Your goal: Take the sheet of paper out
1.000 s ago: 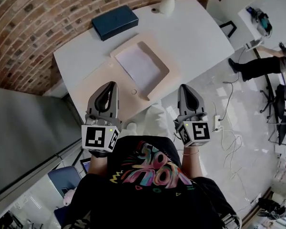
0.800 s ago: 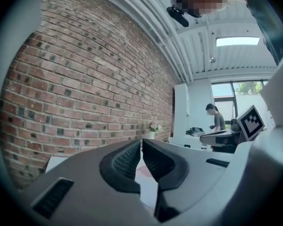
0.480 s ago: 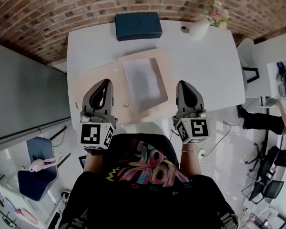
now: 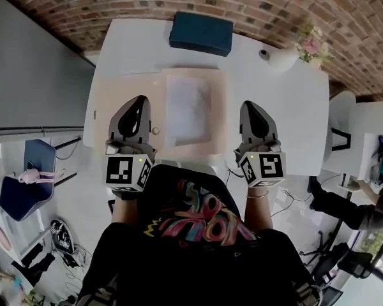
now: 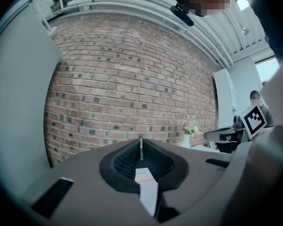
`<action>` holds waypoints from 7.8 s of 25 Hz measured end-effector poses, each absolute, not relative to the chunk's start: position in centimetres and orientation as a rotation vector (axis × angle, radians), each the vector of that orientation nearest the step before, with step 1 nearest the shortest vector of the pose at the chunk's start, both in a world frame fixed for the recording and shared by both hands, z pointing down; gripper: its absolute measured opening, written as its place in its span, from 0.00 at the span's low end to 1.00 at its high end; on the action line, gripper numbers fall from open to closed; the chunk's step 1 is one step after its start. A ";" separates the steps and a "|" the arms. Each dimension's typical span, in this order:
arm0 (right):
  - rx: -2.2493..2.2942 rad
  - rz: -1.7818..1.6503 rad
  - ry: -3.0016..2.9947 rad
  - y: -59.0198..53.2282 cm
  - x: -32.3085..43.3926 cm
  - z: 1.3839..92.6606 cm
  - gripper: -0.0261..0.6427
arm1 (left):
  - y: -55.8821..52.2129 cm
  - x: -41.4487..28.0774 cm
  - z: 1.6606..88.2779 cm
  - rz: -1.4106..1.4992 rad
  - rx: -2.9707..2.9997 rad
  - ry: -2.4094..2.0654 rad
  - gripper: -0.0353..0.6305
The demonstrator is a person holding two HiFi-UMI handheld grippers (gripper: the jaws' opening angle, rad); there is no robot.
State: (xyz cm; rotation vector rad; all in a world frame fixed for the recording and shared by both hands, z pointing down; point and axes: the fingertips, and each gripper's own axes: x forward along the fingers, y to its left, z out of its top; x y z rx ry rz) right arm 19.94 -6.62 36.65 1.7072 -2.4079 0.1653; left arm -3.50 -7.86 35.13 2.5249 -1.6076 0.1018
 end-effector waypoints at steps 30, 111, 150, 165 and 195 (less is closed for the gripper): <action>1.672 0.253 -2.424 -9.4 18.6 38.4 0.07 | -10.7 -3.1 37.9 0.120 2.473 -1.522 0.11; 1.508 0.586 -2.351 -7.4 16.6 47.7 0.07 | -10.4 2.7 62.0 0.249 1.793 -0.540 0.47; 1.554 0.655 -2.358 -6.7 15.9 48.3 0.07 | -10.3 5.6 62.3 0.153 1.779 -0.388 0.09; 1.446 0.626 -2.420 -7.0 12.5 48.0 0.07 | -10.2 -1.3 61.0 0.055 1.762 -0.544 0.09; 1.243 0.514 -2.572 -6.8 4.8 44.3 0.07 | -6.6 -15.7 53.6 -0.199 1.807 -0.923 0.09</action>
